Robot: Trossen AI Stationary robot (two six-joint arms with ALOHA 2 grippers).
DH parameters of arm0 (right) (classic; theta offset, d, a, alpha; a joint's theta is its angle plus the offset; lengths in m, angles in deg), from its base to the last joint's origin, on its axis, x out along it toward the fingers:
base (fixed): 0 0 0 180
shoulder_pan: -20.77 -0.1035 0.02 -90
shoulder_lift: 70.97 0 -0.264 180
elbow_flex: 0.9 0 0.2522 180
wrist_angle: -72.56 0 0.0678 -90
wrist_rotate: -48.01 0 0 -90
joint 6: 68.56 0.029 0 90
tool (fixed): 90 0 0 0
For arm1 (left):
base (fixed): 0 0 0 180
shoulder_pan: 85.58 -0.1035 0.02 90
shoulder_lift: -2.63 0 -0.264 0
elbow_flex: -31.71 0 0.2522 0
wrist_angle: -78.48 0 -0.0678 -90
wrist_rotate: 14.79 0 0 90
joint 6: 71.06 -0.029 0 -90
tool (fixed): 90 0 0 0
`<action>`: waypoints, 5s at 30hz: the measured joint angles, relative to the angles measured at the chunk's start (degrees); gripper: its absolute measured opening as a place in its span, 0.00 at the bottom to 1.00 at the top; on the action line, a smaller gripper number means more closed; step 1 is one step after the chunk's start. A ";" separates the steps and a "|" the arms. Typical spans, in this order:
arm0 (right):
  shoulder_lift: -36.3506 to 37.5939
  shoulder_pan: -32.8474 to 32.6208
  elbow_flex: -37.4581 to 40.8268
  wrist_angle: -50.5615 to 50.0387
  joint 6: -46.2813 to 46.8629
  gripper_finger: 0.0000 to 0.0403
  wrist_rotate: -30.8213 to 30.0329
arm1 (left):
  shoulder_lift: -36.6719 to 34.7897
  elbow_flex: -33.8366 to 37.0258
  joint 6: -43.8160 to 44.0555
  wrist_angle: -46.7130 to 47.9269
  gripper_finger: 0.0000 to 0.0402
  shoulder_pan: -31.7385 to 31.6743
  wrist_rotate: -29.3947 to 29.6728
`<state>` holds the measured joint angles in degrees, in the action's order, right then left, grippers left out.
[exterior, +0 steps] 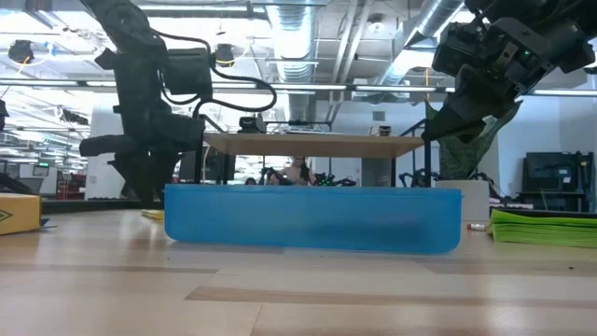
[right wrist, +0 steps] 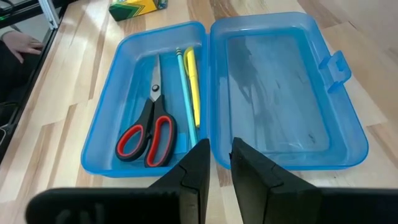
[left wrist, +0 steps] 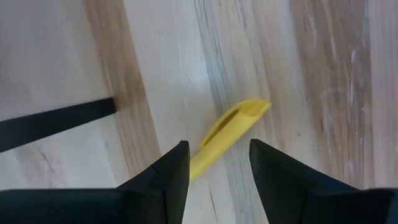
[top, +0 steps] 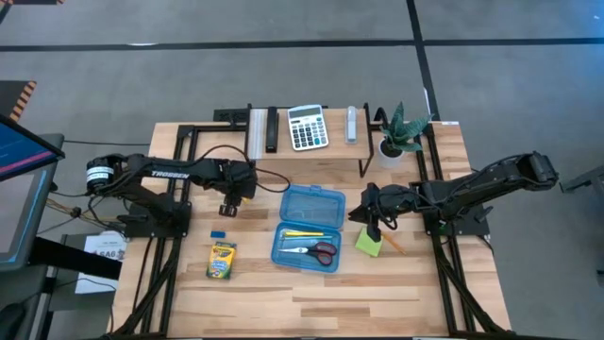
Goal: Pack school essentials
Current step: Put the yellow pen into the blue supply box
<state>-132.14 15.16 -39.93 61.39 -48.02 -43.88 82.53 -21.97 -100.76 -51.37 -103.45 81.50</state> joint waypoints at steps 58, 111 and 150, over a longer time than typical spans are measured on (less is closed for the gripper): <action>0.00 0.07 0.00 -0.40 1.46 0.22 0.09 | -2.45 0.92 0.78 -0.12 0.39 9.87 7.16; 0.00 -0.37 0.00 -0.48 2.08 0.22 0.39 | 8.22 -0.91 15.54 -0.71 0.00 12.48 -4.33; 0.00 -0.37 0.00 -0.39 1.95 0.22 0.37 | 8.35 -4.17 22.42 0.93 0.00 13.69 -4.55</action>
<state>-132.14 14.79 -39.93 61.00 -46.08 -43.51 90.88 -26.15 -78.35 -50.43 -89.76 76.95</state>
